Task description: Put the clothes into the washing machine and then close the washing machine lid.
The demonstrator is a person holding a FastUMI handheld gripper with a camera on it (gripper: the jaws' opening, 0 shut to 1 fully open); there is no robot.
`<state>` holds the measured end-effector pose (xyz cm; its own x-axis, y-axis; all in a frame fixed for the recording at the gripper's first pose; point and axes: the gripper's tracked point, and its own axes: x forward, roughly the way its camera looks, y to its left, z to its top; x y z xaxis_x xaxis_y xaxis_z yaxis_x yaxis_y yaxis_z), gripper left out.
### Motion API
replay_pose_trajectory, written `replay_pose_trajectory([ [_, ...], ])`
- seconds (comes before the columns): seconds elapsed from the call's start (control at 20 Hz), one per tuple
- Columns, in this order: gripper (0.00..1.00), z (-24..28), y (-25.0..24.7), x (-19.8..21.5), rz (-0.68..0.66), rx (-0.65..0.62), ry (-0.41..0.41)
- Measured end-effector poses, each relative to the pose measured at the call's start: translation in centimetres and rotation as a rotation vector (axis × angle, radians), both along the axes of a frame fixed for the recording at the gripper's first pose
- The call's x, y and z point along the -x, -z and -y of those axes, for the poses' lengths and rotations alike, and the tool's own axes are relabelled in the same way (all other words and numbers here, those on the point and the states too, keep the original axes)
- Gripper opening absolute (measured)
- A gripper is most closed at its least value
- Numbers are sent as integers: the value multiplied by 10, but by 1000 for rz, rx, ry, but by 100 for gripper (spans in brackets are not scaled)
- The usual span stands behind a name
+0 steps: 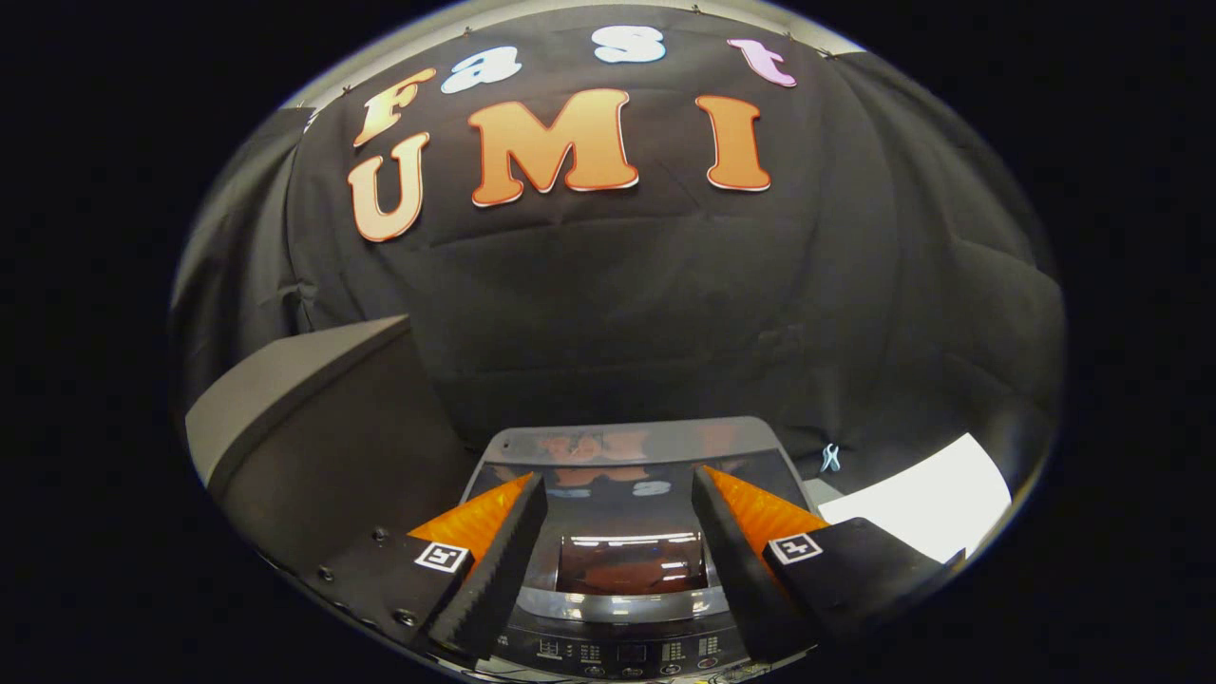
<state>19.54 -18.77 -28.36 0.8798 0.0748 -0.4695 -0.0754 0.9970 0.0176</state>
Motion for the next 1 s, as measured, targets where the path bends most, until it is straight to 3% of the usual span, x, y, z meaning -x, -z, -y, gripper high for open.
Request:
replay_pose_trajectory([
  [0.55, 98, -4, -186, 34, 278, 13, -28],
  [0.75, 98, 3, -233, 60, 359, 26, -19],
  [1.0, 98, 13, -258, 81, 403, 48, -11],
])
